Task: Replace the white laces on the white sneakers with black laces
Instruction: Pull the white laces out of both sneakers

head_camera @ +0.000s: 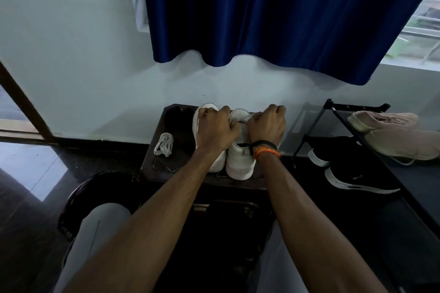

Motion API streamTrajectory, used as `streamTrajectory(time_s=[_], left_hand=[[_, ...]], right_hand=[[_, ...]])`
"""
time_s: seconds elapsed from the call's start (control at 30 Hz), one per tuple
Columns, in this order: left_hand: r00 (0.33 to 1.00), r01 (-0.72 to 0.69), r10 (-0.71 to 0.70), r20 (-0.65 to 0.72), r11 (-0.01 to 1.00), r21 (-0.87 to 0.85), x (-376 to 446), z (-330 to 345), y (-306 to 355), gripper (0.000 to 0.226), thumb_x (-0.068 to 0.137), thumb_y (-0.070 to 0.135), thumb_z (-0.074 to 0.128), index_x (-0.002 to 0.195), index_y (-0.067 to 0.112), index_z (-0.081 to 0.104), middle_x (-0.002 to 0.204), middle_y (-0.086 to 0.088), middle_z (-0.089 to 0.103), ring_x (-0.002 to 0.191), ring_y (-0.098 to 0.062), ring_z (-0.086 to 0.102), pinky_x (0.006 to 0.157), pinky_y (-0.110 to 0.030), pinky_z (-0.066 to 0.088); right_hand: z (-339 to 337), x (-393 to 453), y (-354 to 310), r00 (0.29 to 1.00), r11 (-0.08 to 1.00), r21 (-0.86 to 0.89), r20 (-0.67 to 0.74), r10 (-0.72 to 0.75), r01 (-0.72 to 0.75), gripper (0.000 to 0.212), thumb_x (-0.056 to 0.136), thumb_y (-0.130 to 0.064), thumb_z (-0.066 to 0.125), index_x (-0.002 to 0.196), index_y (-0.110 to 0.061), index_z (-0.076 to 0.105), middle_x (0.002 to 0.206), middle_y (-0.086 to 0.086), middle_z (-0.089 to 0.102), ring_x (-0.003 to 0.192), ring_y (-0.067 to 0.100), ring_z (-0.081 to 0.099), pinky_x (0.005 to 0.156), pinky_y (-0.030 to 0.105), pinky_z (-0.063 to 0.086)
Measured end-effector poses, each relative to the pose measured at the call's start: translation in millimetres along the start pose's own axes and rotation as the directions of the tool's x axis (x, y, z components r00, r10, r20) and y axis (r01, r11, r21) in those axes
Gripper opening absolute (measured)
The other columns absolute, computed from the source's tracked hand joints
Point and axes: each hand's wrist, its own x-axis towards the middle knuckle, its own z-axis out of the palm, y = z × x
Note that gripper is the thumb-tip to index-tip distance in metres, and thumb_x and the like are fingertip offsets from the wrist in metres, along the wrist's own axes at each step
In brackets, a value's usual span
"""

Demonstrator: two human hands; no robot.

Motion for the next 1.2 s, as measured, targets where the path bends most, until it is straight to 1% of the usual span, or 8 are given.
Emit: streamTrajectory(time_s=[0.07,0.13,0.27,0.53,0.77,0.9,1.0,1.2], left_hand=[[1.000,-0.004,0.004,-0.002,1.000,0.004,0,1,-1,0.024,0.080,0.033,0.046,0.080,0.012,0.058,0.069,-0.005,0.064,0.073,-0.030,0.061,0.094,-0.041,0.039],[1.000,-0.014,0.014,-0.006,1.000,0.004,0,2,-2,0.022,0.081,0.032,0.048,0.080,0.013,0.058,0.070,-0.004,0.064,0.073,-0.029,0.062,0.094,-0.040,0.039],[1.000,-0.020,0.020,-0.018,1.000,-0.010,0,1,-1,0.018,0.080,0.031,0.046,0.078,0.015,0.054,0.067,-0.002,0.060,0.072,-0.028,0.060,0.093,-0.040,0.038],[0.999,-0.051,0.051,-0.010,0.998,-0.029,-1,-1,-2,0.014,0.081,0.032,0.045,0.075,0.019,0.043,0.063,0.005,0.046,0.069,-0.028,0.057,0.092,-0.041,0.037],[0.999,-0.044,0.043,-0.030,0.999,-0.024,-1,1,-2,0.014,0.081,0.029,0.048,0.075,0.018,0.042,0.061,0.004,0.044,0.066,-0.030,0.056,0.090,-0.043,0.040],[0.999,-0.018,0.018,-0.028,1.000,-0.005,0,5,-3,0.017,0.085,0.030,0.055,0.075,0.019,0.047,0.064,-0.002,0.058,0.067,-0.027,0.058,0.091,-0.043,0.041],[1.000,-0.021,0.020,-0.024,1.000,-0.013,0,3,-2,0.016,0.083,0.030,0.053,0.075,0.020,0.044,0.063,0.000,0.054,0.068,-0.027,0.057,0.090,-0.042,0.042],[1.000,-0.021,0.021,-0.010,1.000,-0.010,0,0,0,0.017,0.082,0.029,0.054,0.074,0.019,0.045,0.061,0.005,0.045,0.066,-0.025,0.055,0.089,-0.041,0.040]], right_hand=[[1,-2,1,0.999,0.997,0.064,-0.008,-0.053,0.053,0.031,0.080,-0.015,0.052,0.103,0.004,0.062,0.119,0.022,0.053,0.101,0.044,0.059,0.085,0.051,0.051],[2,-3,3,0.988,0.987,0.054,0.011,-0.154,0.153,0.044,0.074,-0.027,0.049,0.106,-0.003,0.067,0.126,0.018,0.054,0.122,0.042,0.050,0.096,0.053,0.047],[2,2,4,0.915,0.927,-0.091,0.218,-0.338,0.364,0.023,0.084,-0.031,0.065,0.102,-0.022,0.075,0.135,0.001,0.057,0.147,0.033,0.022,0.115,0.052,0.026],[8,6,0,0.876,0.887,-0.202,0.352,-0.330,0.415,0.022,0.091,-0.023,0.058,0.102,-0.014,0.075,0.121,0.008,0.064,0.128,0.035,0.041,0.100,0.049,0.044],[2,0,-2,0.993,0.991,-0.085,0.077,-0.093,0.100,0.030,0.083,-0.011,0.055,0.108,0.004,0.060,0.118,0.021,0.055,0.101,0.040,0.057,0.083,0.044,0.048],[3,0,1,0.965,0.966,-0.100,0.138,-0.224,0.238,0.030,0.081,-0.020,0.063,0.108,-0.007,0.068,0.124,0.013,0.057,0.116,0.035,0.051,0.092,0.044,0.047],[7,3,2,0.918,0.932,-0.112,0.245,-0.312,0.346,0.020,0.085,-0.025,0.066,0.103,-0.019,0.075,0.126,0.005,0.062,0.130,0.032,0.039,0.101,0.046,0.039],[12,4,0,0.911,0.907,-0.203,0.274,-0.309,0.369,0.023,0.091,-0.022,0.059,0.104,-0.009,0.073,0.113,0.013,0.065,0.115,0.036,0.050,0.092,0.044,0.048]])
